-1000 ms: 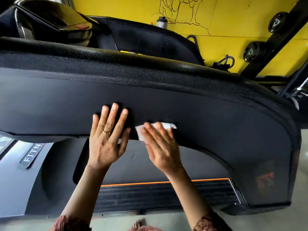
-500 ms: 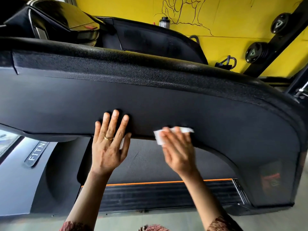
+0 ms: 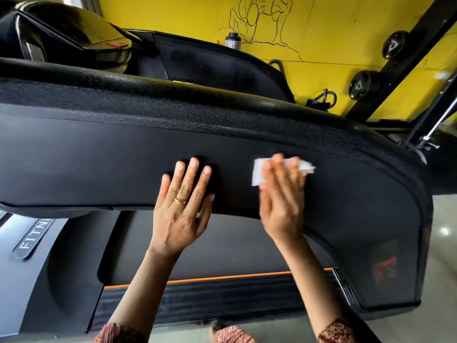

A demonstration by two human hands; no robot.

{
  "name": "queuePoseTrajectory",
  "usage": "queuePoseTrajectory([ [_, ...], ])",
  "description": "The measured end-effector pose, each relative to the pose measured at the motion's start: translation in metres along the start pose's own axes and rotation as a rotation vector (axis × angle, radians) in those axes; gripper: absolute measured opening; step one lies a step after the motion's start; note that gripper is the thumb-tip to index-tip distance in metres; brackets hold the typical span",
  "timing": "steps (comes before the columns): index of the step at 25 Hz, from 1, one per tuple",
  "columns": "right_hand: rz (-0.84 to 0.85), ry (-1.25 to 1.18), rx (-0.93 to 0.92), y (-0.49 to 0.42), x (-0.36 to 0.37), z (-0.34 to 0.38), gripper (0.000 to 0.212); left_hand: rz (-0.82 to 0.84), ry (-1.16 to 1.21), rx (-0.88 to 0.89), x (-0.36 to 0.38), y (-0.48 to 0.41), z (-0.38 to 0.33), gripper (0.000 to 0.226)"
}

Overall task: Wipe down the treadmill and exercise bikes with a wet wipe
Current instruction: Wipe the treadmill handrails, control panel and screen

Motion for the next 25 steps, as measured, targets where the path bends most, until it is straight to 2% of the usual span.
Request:
queuePoseTrajectory([
  [2,-0.126,-0.071,0.292,0.011,-0.007,-0.013,0.038,-0.001,-0.006,-0.006,-0.001,-0.012,-0.002,0.054],
  [3,-0.138,-0.095,0.361,0.024,-0.004,-0.007,0.039,-0.005,-0.013,-0.014,-0.001,-0.017,-0.004,0.053],
  [4,-0.107,-0.111,0.335,0.036,0.002,0.006,0.039,-0.018,-0.023,-0.015,-0.001,-0.022,-0.005,0.052],
  [7,0.03,-0.094,-0.056,0.013,0.013,0.03,0.035,-0.052,-0.059,0.035,-0.001,-0.036,-0.006,0.051],
  [9,0.006,-0.006,-0.153,-0.023,0.006,0.022,0.035,-0.061,-0.067,0.047,-0.006,-0.044,-0.003,0.052],
  [13,-0.171,-0.043,-0.04,-0.026,-0.014,0.003,0.035,-0.069,-0.065,-0.086,-0.021,-0.055,0.0,0.056],
  [16,-0.278,-0.076,0.086,-0.04,-0.023,0.005,0.028,-0.067,-0.073,-0.045,-0.03,-0.064,0.002,0.053],
  [18,-0.226,-0.014,0.209,-0.068,-0.026,0.016,0.032,-0.07,-0.08,-0.003,-0.035,-0.07,0.004,0.049],
  [19,-0.181,0.017,0.209,-0.08,-0.025,0.029,0.034,-0.072,-0.086,0.007,-0.039,-0.072,0.007,0.047],
  [23,0.038,-0.03,-0.065,-0.115,-0.011,0.098,0.035,-0.099,-0.154,-0.069,-0.065,-0.081,0.039,0.045],
  [25,0.037,0.012,-0.026,-0.118,-0.012,0.093,0.033,-0.101,-0.19,-0.134,-0.078,-0.08,0.062,0.046],
])
Point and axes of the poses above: each hand's wrist, its own y-axis away from the middle knuckle, its own x-axis out of the palm, z = x × y, the point moved 1 cm from there along -y, towards the middle knuckle, and after that the axes turned 8 degrees about z, right-handed, at the moved point
